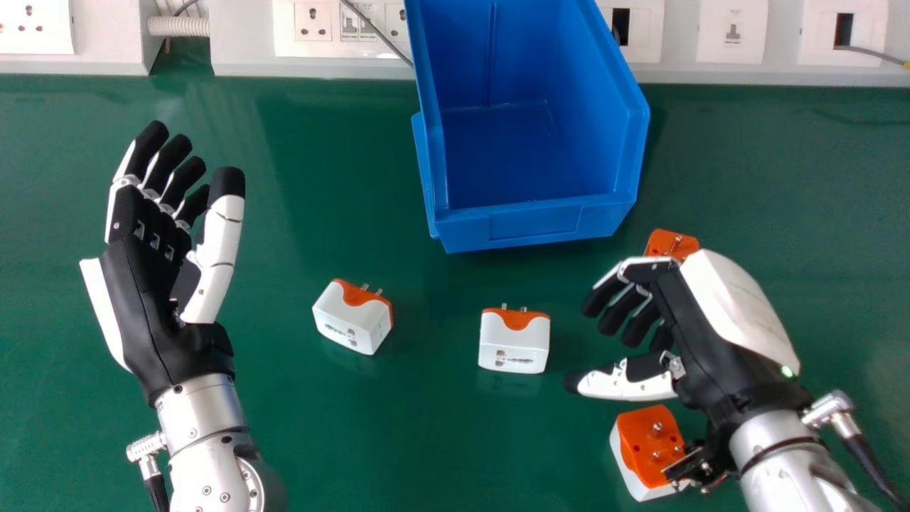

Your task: Pick all objects and put in blue box

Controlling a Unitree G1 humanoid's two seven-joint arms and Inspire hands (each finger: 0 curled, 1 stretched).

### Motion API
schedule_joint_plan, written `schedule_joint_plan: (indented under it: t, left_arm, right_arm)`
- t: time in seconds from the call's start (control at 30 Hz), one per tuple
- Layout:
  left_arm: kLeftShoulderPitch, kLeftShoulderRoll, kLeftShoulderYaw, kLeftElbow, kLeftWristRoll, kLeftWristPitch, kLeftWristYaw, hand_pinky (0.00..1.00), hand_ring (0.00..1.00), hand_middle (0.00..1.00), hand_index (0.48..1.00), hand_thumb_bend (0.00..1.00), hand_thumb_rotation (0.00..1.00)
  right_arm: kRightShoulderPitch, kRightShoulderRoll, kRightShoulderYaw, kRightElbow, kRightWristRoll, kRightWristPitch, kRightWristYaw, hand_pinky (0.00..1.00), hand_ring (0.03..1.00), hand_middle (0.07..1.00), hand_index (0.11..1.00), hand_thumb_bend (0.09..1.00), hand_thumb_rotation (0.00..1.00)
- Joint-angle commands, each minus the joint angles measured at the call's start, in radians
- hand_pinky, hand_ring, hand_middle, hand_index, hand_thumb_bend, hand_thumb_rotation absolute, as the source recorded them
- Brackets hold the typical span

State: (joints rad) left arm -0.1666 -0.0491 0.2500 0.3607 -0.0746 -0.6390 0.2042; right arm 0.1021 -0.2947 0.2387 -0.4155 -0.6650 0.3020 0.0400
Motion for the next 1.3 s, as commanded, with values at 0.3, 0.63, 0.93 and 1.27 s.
schedule_joint_plan:
  t: [0.3,0.63,0.93,1.27]
  left_arm:
    - [-0.004,0.003,-0.008,-0.027,0.007,-0.005,-0.004,0.78,0.79,0.81,0.803,0.68,0.38]
    - [-0.001,0.002,-0.009,-0.023,-0.003,-0.012,-0.015,0.78,0.79,0.81,0.801,0.68,0.38]
    - [0.001,0.001,-0.008,-0.033,-0.001,-0.002,-0.012,0.78,0.79,0.8,0.8,0.68,0.38]
    - [-0.002,0.0,-0.009,-0.035,-0.002,0.007,-0.012,0.78,0.79,0.8,0.8,0.68,0.38]
  right_arm:
    - [0.035,0.021,-0.054,-0.046,-0.002,-0.132,-0.09,0.36,0.455,0.521,0.501,0.503,0.0]
    - [0.074,0.024,-0.081,-0.086,0.001,-0.132,-0.071,0.37,0.458,0.53,0.493,0.501,0.0]
    - [0.16,0.016,-0.101,-0.184,-0.035,-0.092,-0.007,0.37,0.463,0.539,0.487,0.5,0.0]
    - [0.193,-0.046,-0.057,-0.375,-0.357,0.216,0.505,0.37,0.468,0.547,0.487,0.498,0.0]
